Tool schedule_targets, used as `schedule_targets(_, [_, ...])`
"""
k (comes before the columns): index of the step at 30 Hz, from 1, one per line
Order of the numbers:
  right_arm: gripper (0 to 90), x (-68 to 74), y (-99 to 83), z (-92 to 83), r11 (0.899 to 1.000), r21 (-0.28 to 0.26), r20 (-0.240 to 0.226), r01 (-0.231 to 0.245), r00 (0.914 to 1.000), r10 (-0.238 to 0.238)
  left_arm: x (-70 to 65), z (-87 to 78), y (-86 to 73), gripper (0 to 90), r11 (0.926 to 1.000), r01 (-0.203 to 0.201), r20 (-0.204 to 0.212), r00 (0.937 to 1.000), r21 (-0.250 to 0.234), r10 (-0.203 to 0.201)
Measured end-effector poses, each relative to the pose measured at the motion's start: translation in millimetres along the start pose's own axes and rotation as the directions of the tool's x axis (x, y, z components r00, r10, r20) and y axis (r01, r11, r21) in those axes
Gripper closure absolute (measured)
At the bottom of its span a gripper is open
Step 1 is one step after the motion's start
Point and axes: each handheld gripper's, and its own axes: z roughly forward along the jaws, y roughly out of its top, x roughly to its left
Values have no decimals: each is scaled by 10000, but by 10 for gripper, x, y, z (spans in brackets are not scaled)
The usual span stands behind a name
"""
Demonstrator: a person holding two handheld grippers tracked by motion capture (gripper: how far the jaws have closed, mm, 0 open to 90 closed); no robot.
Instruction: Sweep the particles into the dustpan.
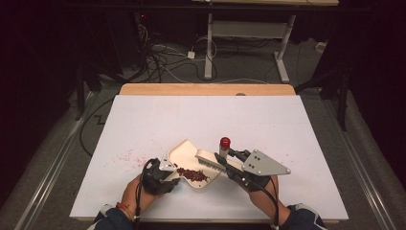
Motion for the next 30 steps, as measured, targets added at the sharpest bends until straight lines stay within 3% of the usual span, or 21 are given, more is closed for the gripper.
schedule_targets(3, [703,-11,-31,25,9996,66,333,280,9990,-282,-4,0,1,629,10000,32,-1,10000,7,-32])
schedule_targets(7, [703,-28,-87,92,9994,259,430,246,9987,-257,-6,5,1,630,9998,215,16,9998,-33,-215])
schedule_targets(16, [703,147,-101,176,9986,450,-207,284,9994,-275,-45,25,30,630,9982,582,-132,9982,-119,-583])
schedule_targets(22, [703,275,-60,190,9980,576,-556,243,9982,-211,-50,29,38,630,9983,570,-136,9983,-109,-571])
schedule_targets(30, [703,313,-42,161,9984,562,-824,112,9966,-66,-46,29,36,630,9987,506,-122,9986,-108,-507])
